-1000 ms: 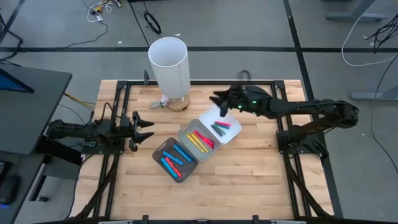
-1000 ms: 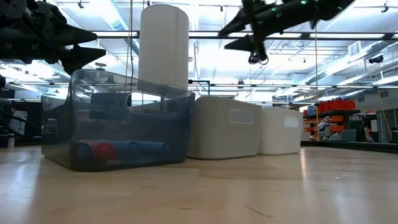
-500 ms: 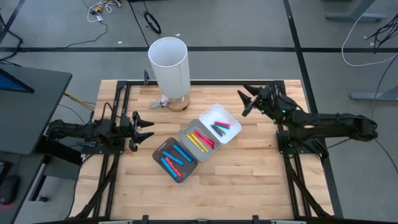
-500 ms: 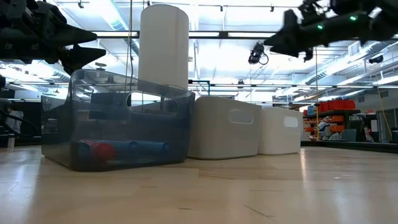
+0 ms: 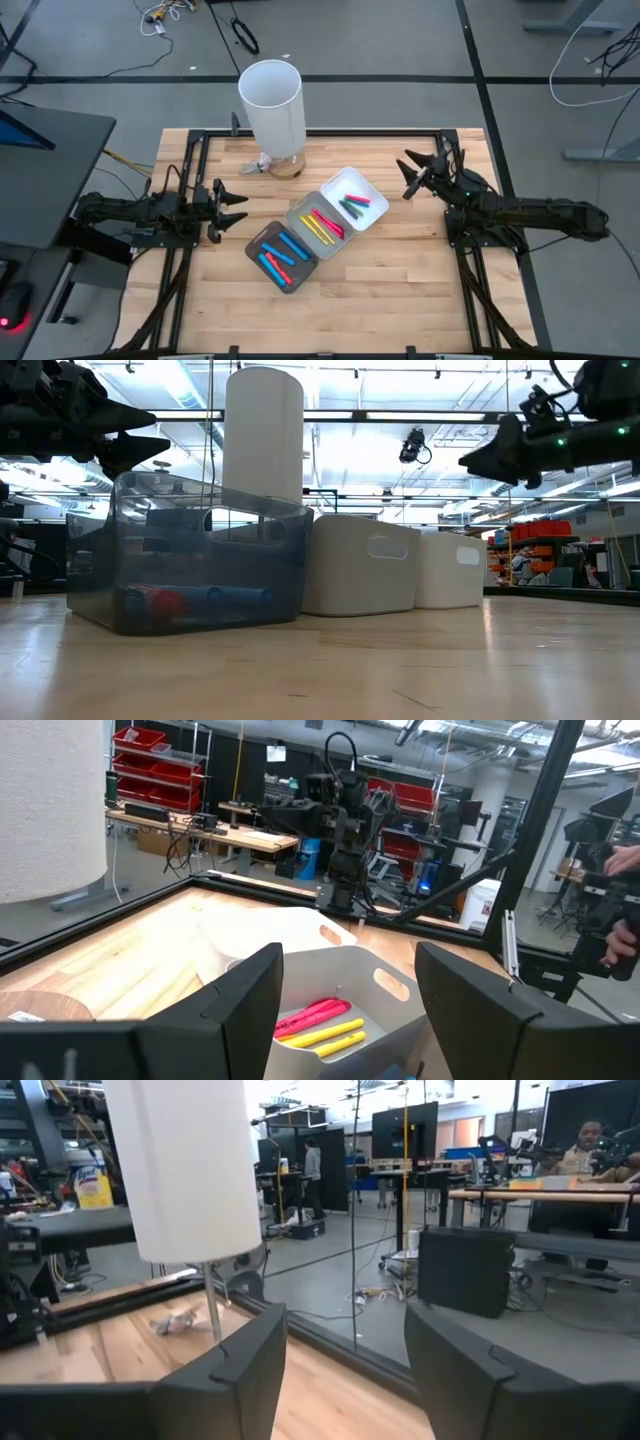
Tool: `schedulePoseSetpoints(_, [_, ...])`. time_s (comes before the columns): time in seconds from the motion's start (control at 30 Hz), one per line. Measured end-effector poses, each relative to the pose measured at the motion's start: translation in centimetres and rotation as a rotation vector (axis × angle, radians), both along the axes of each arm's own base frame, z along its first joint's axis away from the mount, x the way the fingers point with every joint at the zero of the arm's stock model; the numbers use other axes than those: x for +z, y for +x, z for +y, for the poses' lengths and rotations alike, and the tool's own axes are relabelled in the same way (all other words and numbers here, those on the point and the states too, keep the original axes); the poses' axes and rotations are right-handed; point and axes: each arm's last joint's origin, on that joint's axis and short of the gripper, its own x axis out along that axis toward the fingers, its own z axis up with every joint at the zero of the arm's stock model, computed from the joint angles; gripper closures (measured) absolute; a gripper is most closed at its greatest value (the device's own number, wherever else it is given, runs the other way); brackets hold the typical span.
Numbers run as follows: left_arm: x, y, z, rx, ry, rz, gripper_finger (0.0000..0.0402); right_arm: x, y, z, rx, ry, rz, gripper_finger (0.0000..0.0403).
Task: Pick & Place Markers
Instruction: Return to home position
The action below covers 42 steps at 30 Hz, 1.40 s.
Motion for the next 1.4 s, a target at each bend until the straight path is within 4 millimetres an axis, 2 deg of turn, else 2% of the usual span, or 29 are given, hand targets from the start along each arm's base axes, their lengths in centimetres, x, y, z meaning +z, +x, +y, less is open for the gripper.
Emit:
schedulePoseSetpoints(0.23, [0.0,0.0,0.0,0.0,0.0,0.0,0.0168,-1.8,-1.2,0.3,-0.01,-0.003,0.022,0.0199])
schedulePoseSetpoints(0.77, [0.0,0.0,0.0,0.0,0.0,0.0,0.0168,-2.7,-3.3,0.8,-0.02,0.059,0.077,0.0199])
schedulePoseSetpoints(0.97, [0.0,0.0,0.0,0.0,0.0,0.0,0.0168,-2.0,-3.8,1.0,-0.007,0.061,-0.035,0.0199])
schedulePoseSetpoints(1.2, [0.0,0.0,0.0,0.0,0.0,0.0,0.0168,-1.9,-3.9,1.0,-0.011,0.02,-0.015,0.0199])
schedulePoseSetpoints(1.4, [0.0,0.0,0.0,0.0,0.0,0.0,0.0168,-2.1,-3.7,1.0,-0.009,0.05,-0.006,0.0199])
